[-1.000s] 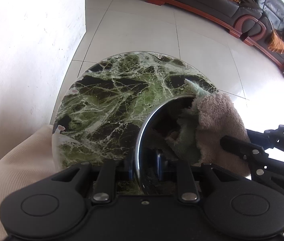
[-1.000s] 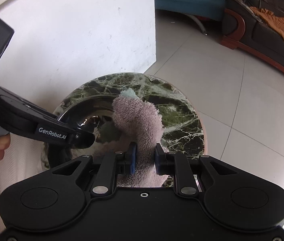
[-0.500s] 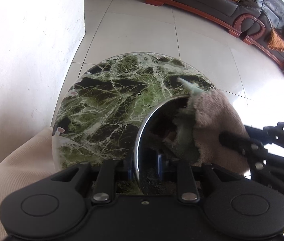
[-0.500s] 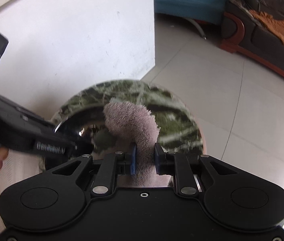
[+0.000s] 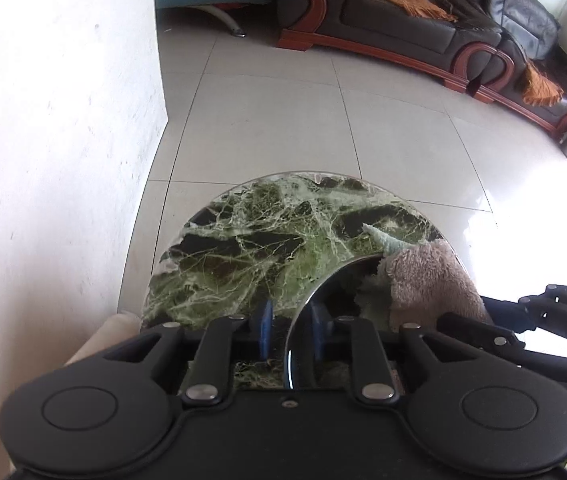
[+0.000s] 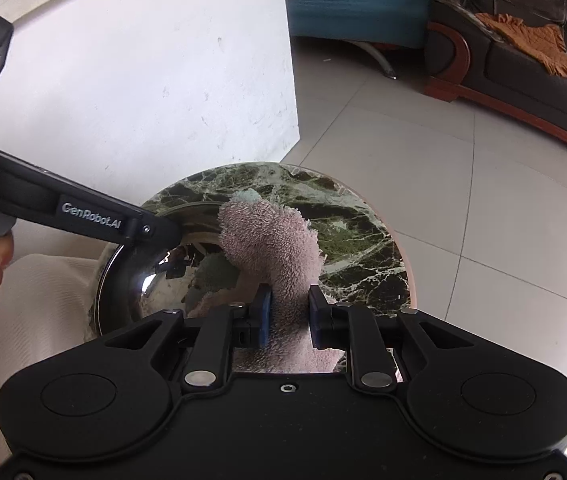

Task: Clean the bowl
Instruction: 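Hold the bowl rim with the left gripper while the right gripper wipes the inner wall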

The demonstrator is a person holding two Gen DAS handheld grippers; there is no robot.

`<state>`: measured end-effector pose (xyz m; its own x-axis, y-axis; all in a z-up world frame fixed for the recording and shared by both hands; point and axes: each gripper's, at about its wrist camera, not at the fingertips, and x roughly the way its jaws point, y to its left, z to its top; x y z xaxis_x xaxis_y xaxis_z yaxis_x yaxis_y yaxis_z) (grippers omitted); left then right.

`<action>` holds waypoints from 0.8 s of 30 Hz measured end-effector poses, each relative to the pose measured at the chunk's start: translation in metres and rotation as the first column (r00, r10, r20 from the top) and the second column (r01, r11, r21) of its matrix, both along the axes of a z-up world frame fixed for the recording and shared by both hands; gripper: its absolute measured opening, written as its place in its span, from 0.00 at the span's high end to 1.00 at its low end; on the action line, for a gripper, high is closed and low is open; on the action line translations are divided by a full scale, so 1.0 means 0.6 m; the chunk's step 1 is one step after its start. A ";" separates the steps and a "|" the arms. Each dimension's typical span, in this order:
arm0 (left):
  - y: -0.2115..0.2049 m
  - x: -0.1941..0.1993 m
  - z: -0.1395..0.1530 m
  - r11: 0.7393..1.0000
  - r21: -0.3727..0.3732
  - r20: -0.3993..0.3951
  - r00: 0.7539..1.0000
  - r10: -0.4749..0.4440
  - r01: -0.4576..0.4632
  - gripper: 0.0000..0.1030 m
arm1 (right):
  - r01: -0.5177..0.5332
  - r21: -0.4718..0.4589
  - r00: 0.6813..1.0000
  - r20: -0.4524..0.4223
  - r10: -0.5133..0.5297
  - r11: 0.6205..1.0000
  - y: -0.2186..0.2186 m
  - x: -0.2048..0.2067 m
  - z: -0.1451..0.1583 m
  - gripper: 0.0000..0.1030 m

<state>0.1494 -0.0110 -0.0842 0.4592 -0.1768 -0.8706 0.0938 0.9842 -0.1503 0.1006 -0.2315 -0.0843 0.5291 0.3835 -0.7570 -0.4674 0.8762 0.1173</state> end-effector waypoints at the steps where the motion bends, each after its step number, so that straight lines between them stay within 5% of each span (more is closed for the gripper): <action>1: 0.001 -0.003 0.000 1.000 0.000 -0.003 1.000 0.000 0.000 0.92 | -0.003 -0.002 1.000 0.005 0.003 1.000 0.001 0.000 0.001 0.83; 11: 0.027 -0.075 -0.005 0.996 -0.059 -0.047 0.997 0.067 -0.070 0.87 | -0.100 -0.049 0.994 0.048 0.102 0.994 0.049 0.034 0.010 0.81; 24: 0.015 -0.086 0.000 0.997 -0.042 -0.089 0.994 0.057 -0.061 0.78 | -0.215 -0.077 0.971 0.089 0.221 0.974 0.098 0.061 0.013 0.78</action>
<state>0.0981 -0.0022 -0.0843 0.3924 -0.1912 -0.8997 0.0201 0.9797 -0.1994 0.1375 -0.1724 -0.0767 0.5096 0.4484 -0.7343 -0.6544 0.7561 0.0077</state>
